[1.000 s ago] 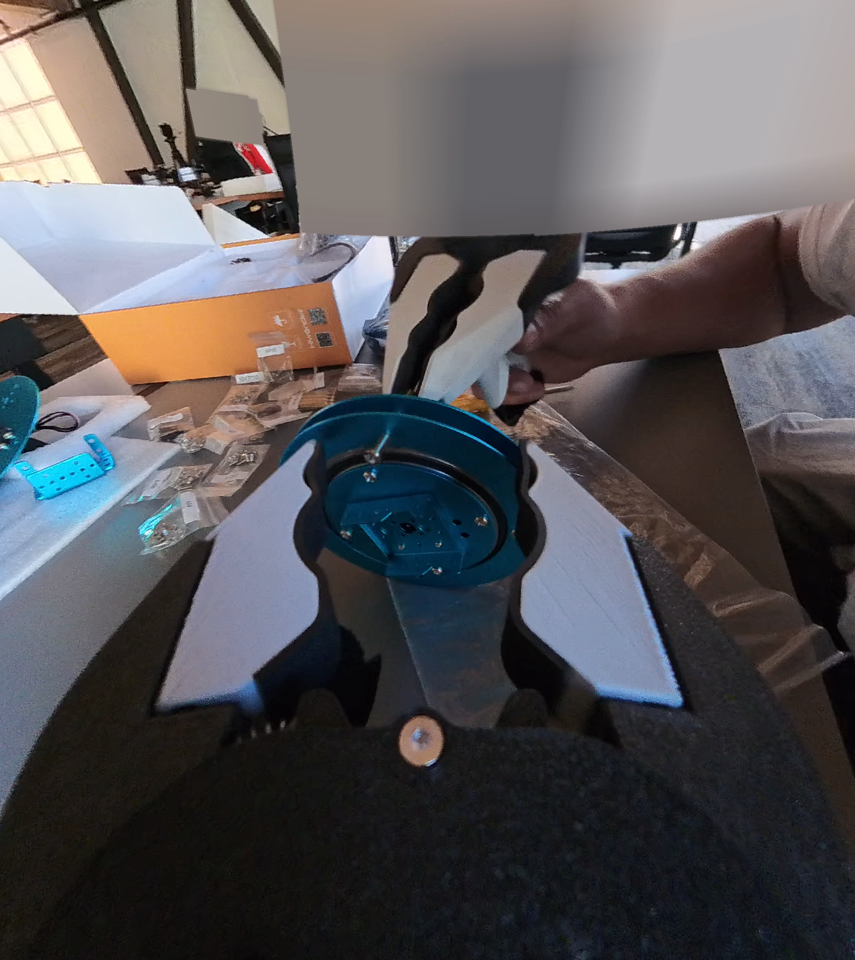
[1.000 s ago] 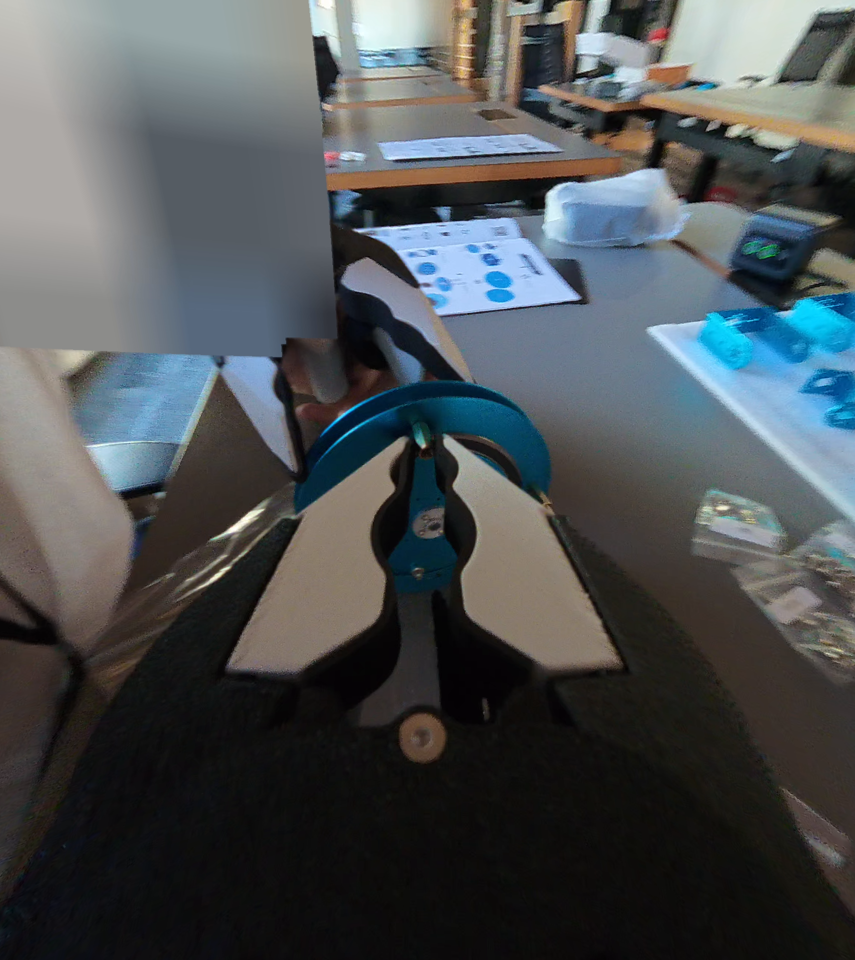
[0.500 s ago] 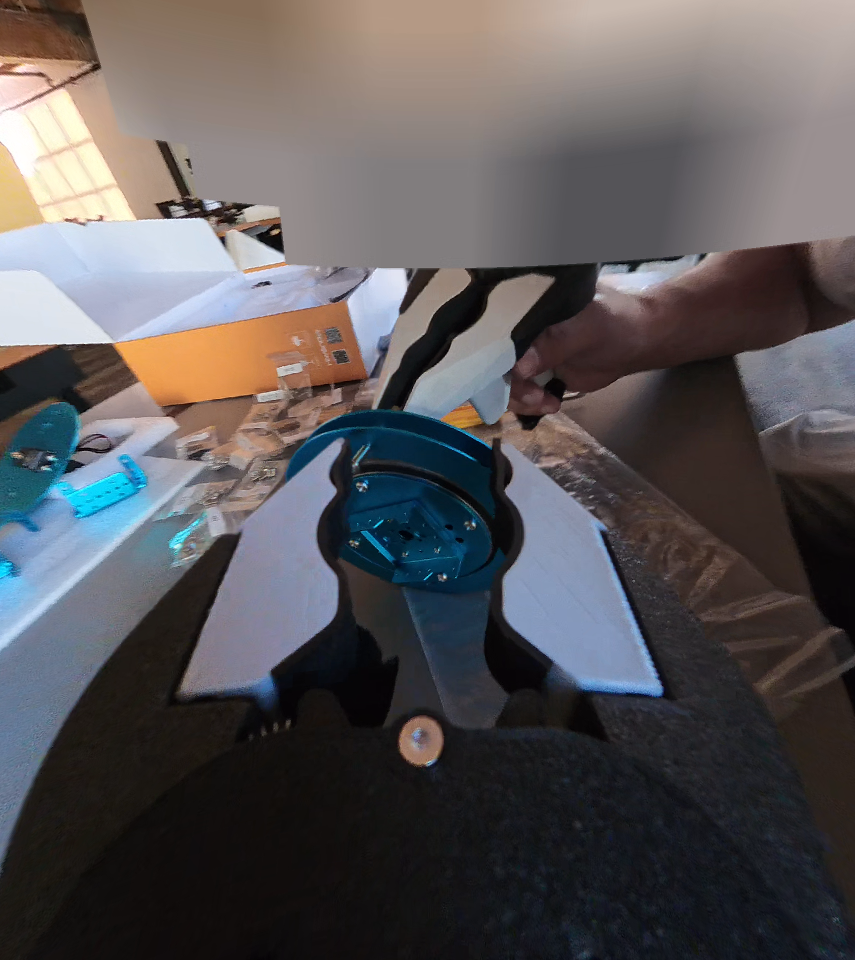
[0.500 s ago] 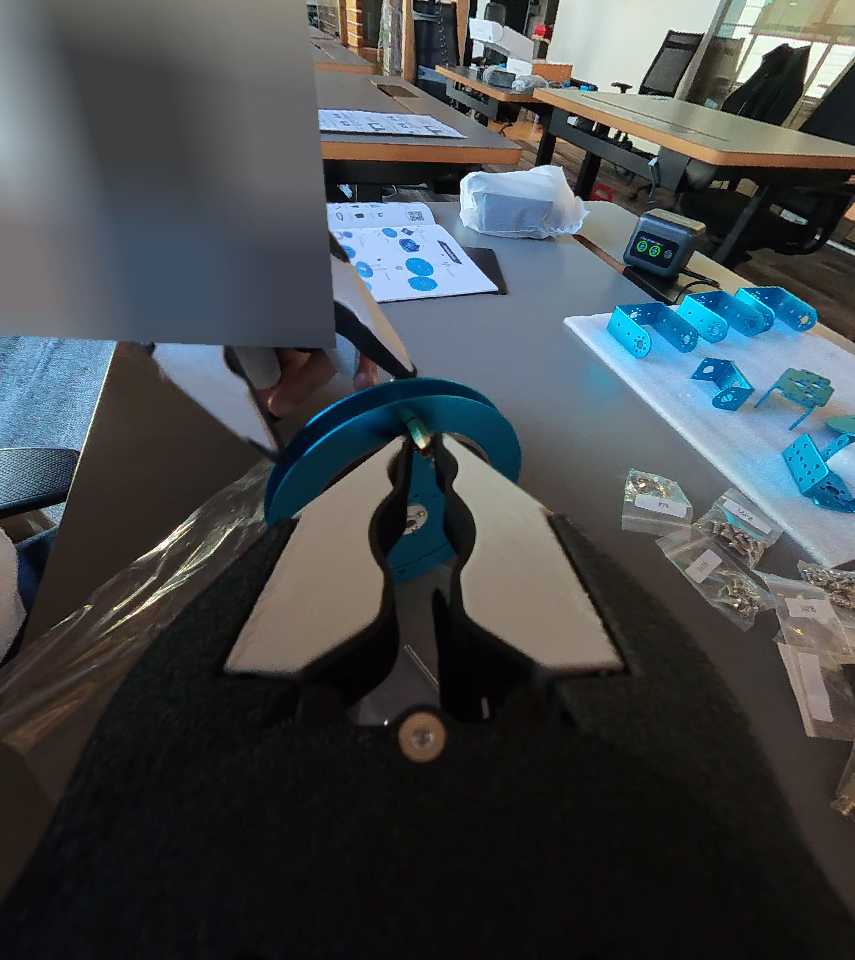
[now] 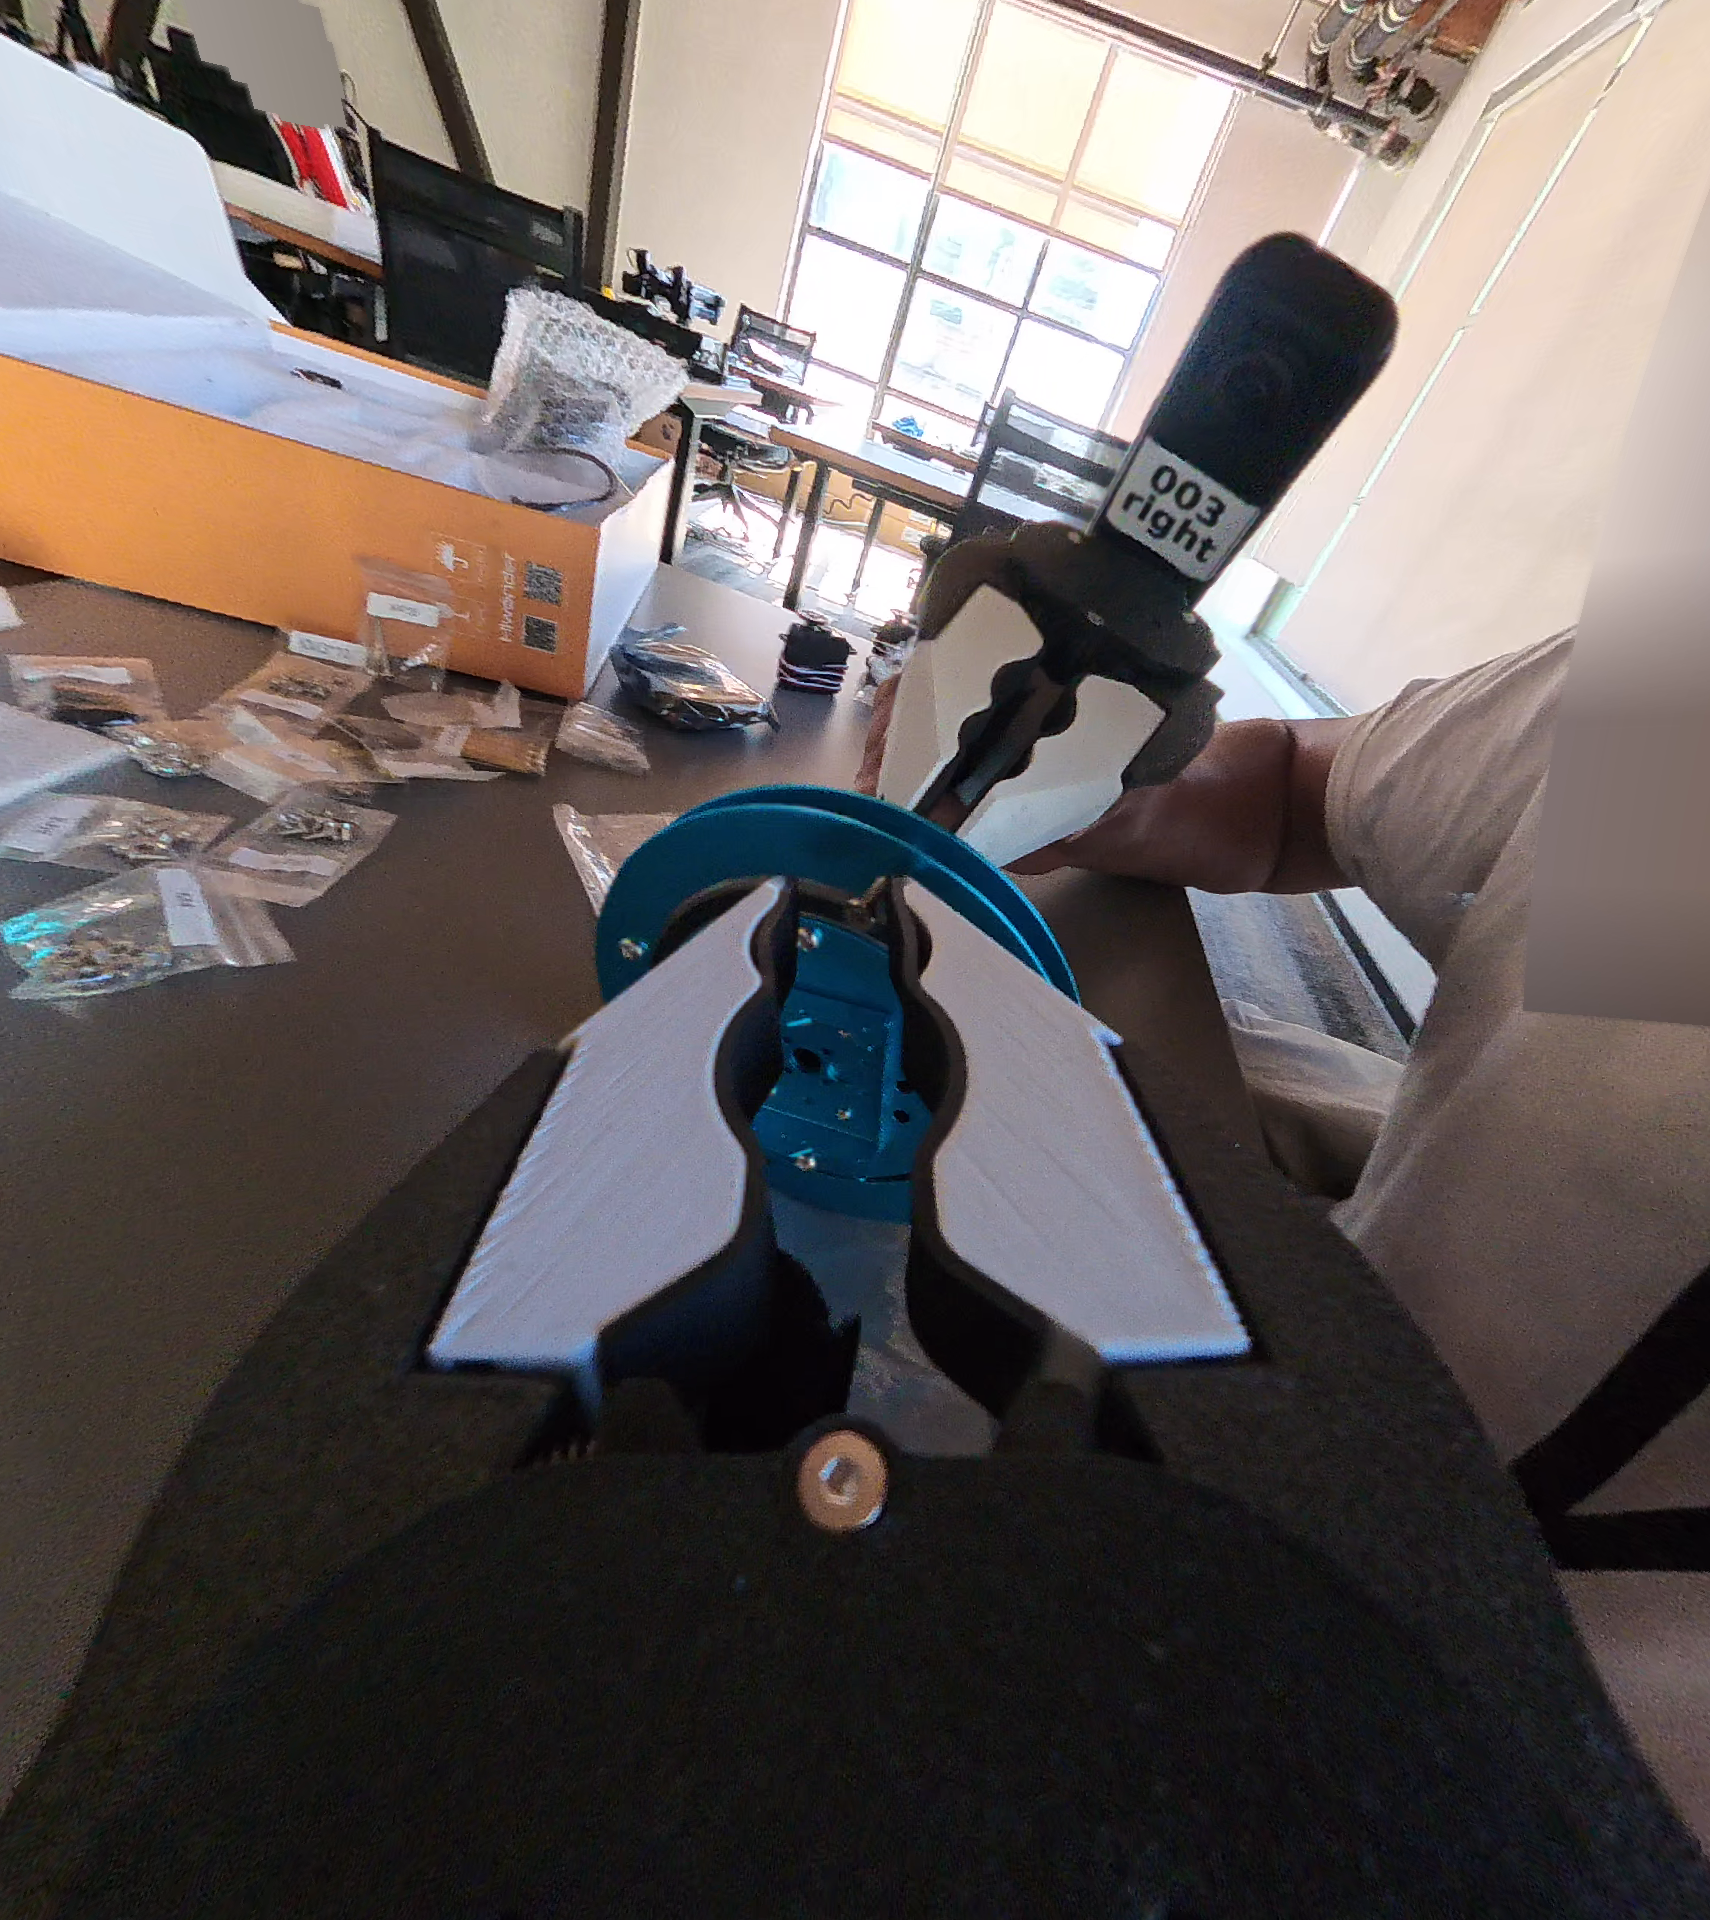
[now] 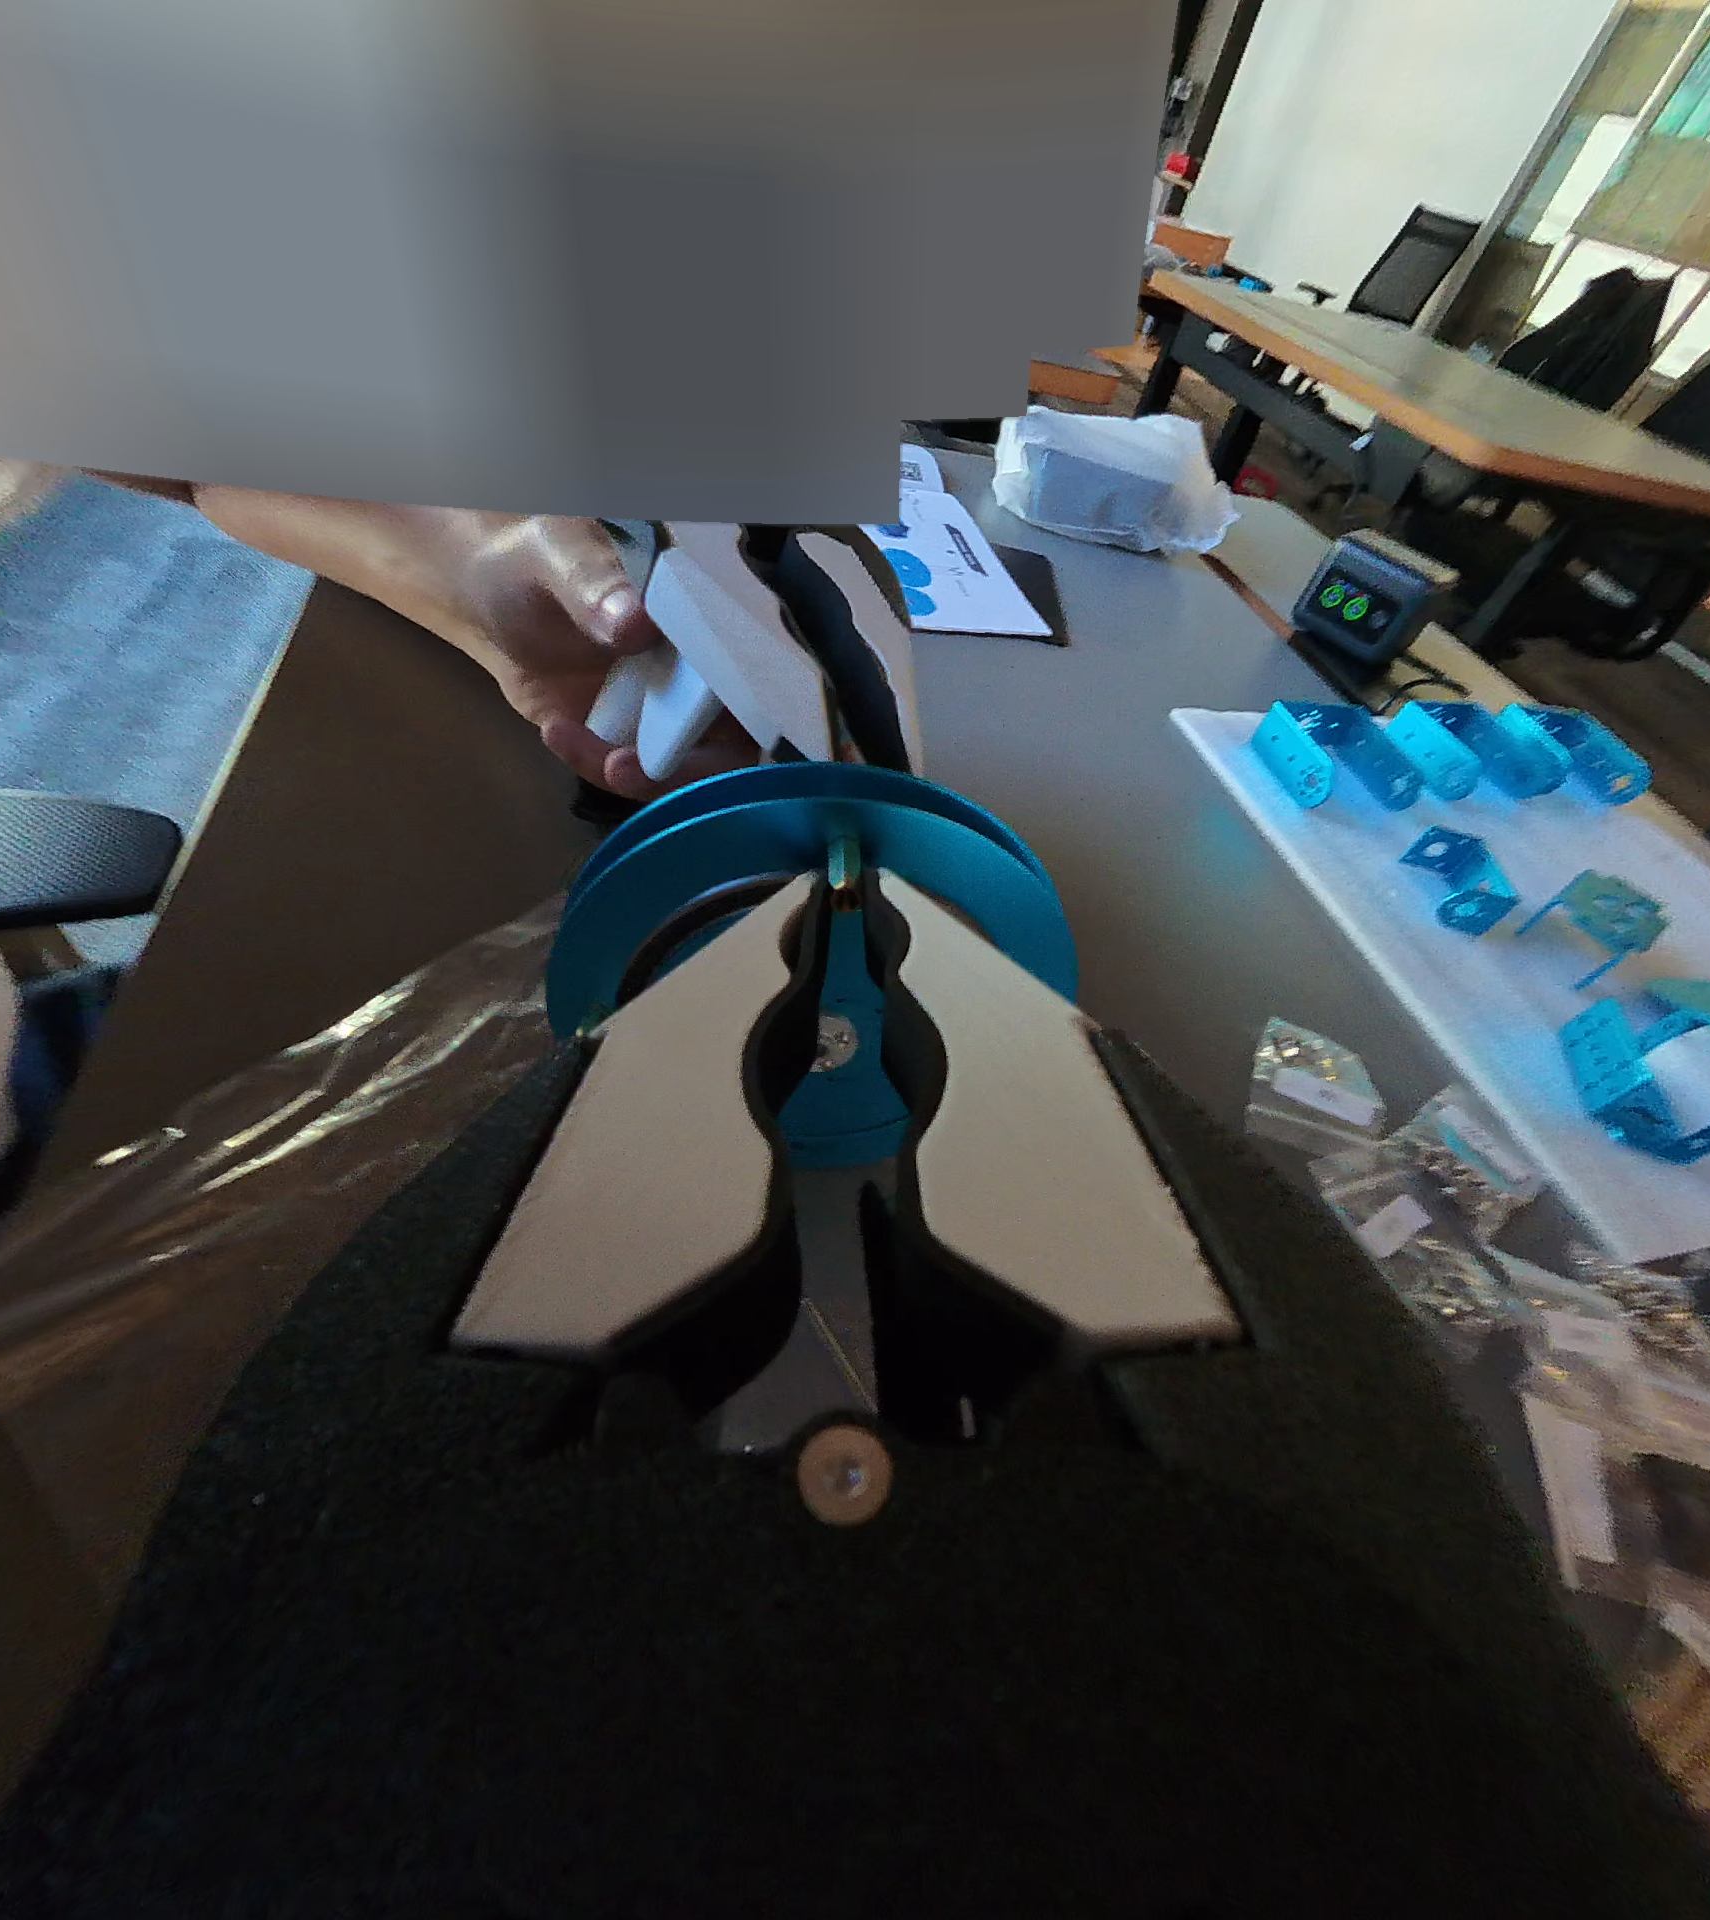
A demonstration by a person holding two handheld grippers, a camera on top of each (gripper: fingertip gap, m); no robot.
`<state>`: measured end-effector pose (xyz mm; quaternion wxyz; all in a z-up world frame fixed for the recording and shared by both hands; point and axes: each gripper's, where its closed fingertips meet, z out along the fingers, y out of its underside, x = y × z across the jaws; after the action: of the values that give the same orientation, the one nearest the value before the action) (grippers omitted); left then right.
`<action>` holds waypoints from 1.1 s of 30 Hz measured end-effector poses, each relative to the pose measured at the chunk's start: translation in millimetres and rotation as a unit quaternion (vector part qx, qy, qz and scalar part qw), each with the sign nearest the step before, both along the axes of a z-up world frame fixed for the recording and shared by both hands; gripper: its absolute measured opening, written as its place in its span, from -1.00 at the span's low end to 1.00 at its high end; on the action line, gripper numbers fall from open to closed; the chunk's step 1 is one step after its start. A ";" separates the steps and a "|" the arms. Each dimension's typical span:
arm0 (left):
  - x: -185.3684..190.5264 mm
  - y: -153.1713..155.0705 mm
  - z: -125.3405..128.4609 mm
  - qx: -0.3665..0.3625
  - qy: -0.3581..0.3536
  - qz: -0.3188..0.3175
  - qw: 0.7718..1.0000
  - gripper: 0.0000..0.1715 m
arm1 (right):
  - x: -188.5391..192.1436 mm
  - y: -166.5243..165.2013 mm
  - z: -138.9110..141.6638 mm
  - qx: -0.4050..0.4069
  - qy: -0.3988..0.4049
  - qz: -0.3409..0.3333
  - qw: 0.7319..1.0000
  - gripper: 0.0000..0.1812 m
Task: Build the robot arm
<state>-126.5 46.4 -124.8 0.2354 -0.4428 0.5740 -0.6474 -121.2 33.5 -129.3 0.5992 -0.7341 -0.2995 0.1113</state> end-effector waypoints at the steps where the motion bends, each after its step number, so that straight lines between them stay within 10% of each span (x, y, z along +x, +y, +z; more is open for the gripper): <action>1: -0.9 -1.8 -0.4 -0.005 0.002 -0.009 1.000 -0.84 | -0.4 0.0 -0.4 0.008 -0.015 -0.002 1.000 -0.95; 13: -5.6 -12.1 0.3 -0.110 0.048 -0.078 0.990 -0.96 | -2.9 -5.4 -1.1 0.083 -0.142 -0.006 0.986 -0.85; 21: -7.6 -17.2 1.4 -0.122 0.058 -0.093 0.987 -0.97 | -4.3 -7.7 1.0 0.189 -0.328 -0.050 0.924 -0.95; 29: -8.9 -18.5 1.0 -0.100 0.050 -0.094 0.989 -0.97 | -7.8 -10.0 -2.9 -0.052 -0.022 0.026 0.998 -0.96; 33: -8.9 -18.9 0.2 -0.099 0.049 -0.095 0.989 -0.97 | -9.4 -10.9 -2.4 -0.221 0.231 0.076 0.945 -0.96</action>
<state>-135.4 27.4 -124.6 0.0996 -0.4382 0.5578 -0.6978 -130.7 22.6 -131.7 0.4646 -0.7773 -0.1755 0.3861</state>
